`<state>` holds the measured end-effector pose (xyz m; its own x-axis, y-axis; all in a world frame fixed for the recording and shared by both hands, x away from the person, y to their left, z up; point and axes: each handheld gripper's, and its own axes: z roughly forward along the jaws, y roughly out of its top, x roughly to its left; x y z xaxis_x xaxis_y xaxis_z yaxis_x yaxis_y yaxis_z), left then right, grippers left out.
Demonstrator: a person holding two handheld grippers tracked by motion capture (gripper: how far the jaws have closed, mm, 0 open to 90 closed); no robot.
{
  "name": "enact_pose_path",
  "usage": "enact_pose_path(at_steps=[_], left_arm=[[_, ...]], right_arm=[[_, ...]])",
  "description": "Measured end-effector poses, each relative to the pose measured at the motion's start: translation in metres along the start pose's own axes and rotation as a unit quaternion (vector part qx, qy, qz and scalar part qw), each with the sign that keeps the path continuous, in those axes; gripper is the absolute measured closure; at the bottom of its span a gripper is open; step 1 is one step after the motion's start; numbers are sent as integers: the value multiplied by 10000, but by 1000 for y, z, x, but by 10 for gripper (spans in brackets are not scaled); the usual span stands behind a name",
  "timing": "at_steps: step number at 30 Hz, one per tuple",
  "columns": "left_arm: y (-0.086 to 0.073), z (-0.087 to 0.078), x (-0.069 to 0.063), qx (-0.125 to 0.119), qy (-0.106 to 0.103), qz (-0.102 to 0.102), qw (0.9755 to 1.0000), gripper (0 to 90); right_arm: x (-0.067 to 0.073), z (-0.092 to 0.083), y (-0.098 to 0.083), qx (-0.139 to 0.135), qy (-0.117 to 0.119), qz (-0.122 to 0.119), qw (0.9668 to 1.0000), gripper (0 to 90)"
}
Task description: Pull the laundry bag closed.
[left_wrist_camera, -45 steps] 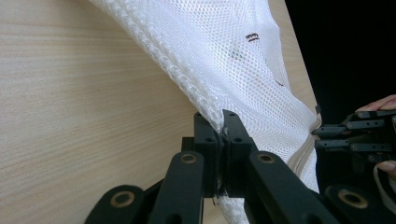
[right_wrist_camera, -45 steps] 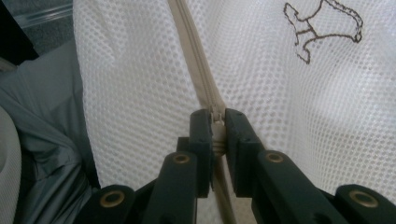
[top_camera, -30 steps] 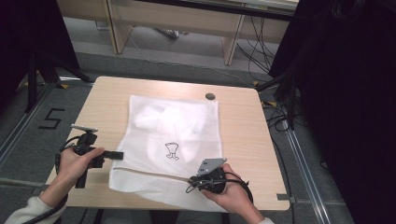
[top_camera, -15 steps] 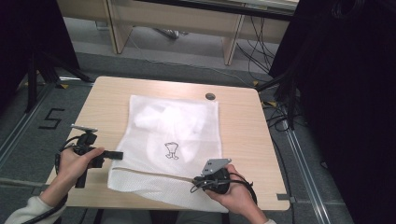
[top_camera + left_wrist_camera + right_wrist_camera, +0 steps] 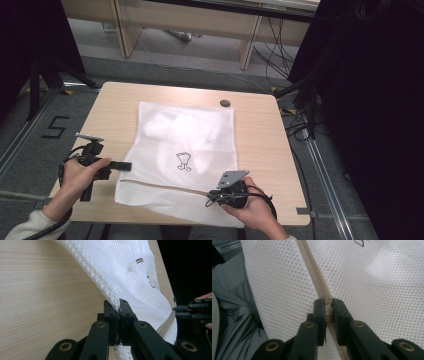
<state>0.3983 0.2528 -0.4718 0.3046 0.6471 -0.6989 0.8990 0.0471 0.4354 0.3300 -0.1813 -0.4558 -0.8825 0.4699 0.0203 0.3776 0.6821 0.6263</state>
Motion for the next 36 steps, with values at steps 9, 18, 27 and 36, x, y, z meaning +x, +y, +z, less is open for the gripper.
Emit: enact_pose_path(at_steps=[9, 18, 27, 36], left_arm=[[0, 0, 0, -2, -3, -3, 10000, 864], [-1, 0, -2, 4, 32, -270, 9996, 863], [-1, 1, -3, -6, 40, -270, 9996, 864], [-1, 1, -3, 1, 52, -262, 9996, 864]], right_arm=[[-3, -3, -4, 25, -7, -64, 10000, 828], [-5, -4, -8, 15, 40, 47, 10000, 828], [-7, -8, -10, 63, 17, 70, 10000, 828], [-10, -10, -15, 53, -26, 80, 10000, 828]])
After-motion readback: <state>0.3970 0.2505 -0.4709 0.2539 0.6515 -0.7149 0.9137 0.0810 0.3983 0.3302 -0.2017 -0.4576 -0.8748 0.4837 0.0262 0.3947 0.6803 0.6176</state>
